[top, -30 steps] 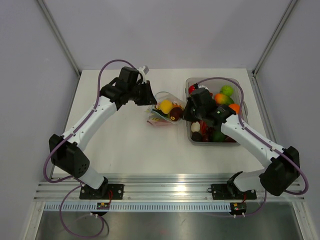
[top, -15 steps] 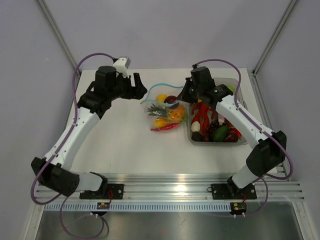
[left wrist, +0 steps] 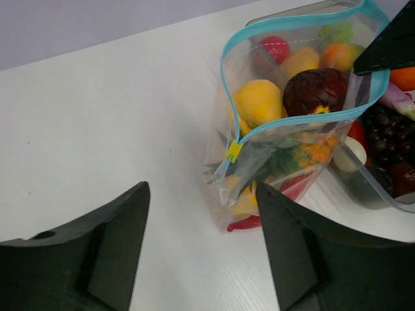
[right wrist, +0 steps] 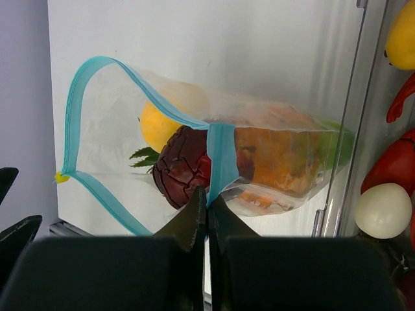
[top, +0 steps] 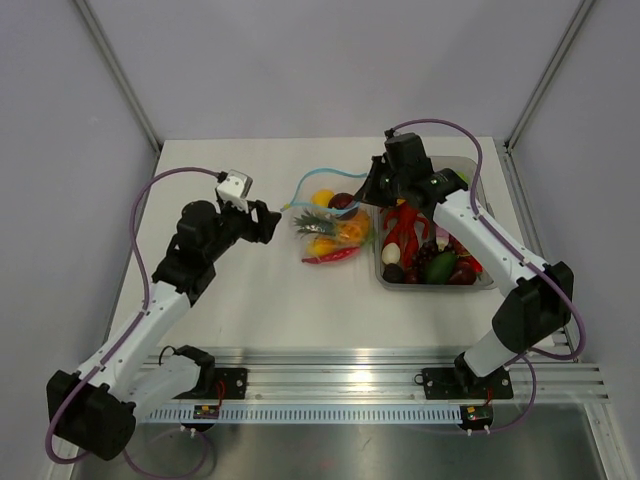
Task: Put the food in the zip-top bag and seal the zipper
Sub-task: Adjust the zipper food storage bag at the center of the board.
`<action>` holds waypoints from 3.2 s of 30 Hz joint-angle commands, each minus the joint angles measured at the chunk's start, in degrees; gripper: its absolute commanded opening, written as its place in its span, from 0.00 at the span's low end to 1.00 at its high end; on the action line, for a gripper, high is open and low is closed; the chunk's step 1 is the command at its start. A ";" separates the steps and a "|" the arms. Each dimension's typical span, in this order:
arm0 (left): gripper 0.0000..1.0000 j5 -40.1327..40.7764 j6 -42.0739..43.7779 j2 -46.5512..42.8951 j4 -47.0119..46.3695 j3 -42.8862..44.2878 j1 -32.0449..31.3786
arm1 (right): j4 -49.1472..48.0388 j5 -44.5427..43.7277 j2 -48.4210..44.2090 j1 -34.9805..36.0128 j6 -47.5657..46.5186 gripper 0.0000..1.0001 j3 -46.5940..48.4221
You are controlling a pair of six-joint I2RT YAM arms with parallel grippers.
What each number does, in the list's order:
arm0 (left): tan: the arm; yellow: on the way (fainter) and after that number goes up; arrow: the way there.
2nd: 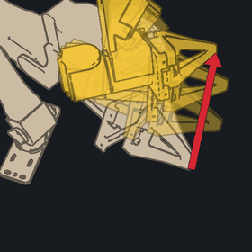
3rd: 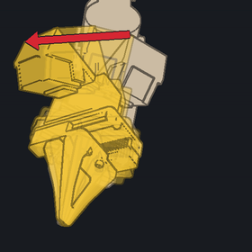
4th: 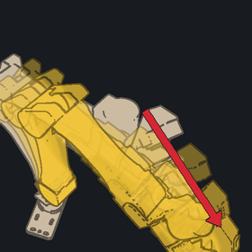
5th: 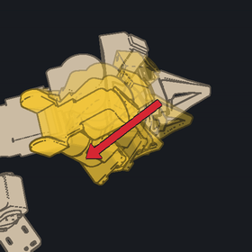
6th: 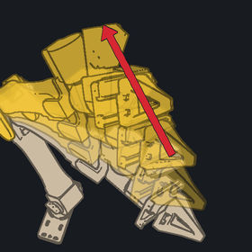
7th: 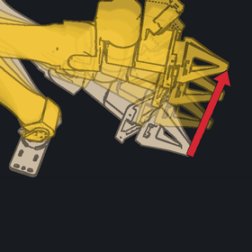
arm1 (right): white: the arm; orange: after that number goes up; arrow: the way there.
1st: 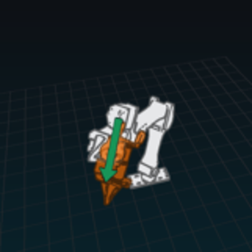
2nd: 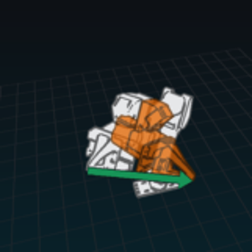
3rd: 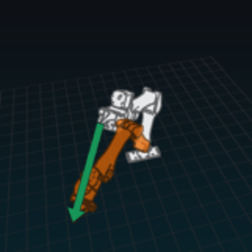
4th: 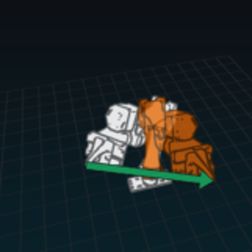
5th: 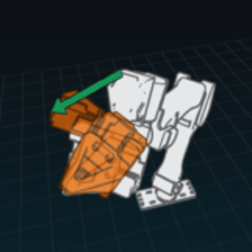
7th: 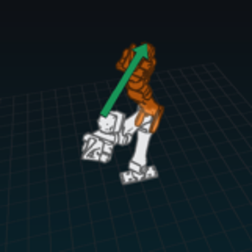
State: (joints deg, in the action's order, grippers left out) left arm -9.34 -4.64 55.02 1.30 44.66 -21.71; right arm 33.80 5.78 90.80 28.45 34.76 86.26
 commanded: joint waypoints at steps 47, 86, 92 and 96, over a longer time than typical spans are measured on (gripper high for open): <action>0.00 -33.10 3.76 8.25 -22.76 -6.00 2.03 | 3.20 -2.36 -11.96 4.94 -30.18 0.55 3.21; 0.00 -32.05 2.01 11.68 -21.43 -2.39 2.82 | 7.77 35.35 8.07 10.75 -86.18 0.55 18.33; 0.00 -32.84 3.33 12.39 -19.58 -1.60 3.34 | 9.70 35.62 10.53 10.75 -86.62 0.54 19.99; 0.00 -33.37 3.24 12.82 -18.71 -0.72 3.43 | 10.41 36.31 12.90 10.75 -85.48 0.52 22.46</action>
State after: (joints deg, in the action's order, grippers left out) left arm -41.71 -2.79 67.26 -15.92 40.36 -18.65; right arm 43.35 40.18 102.96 38.52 -50.50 104.79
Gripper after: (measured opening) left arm 0.002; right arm 0.531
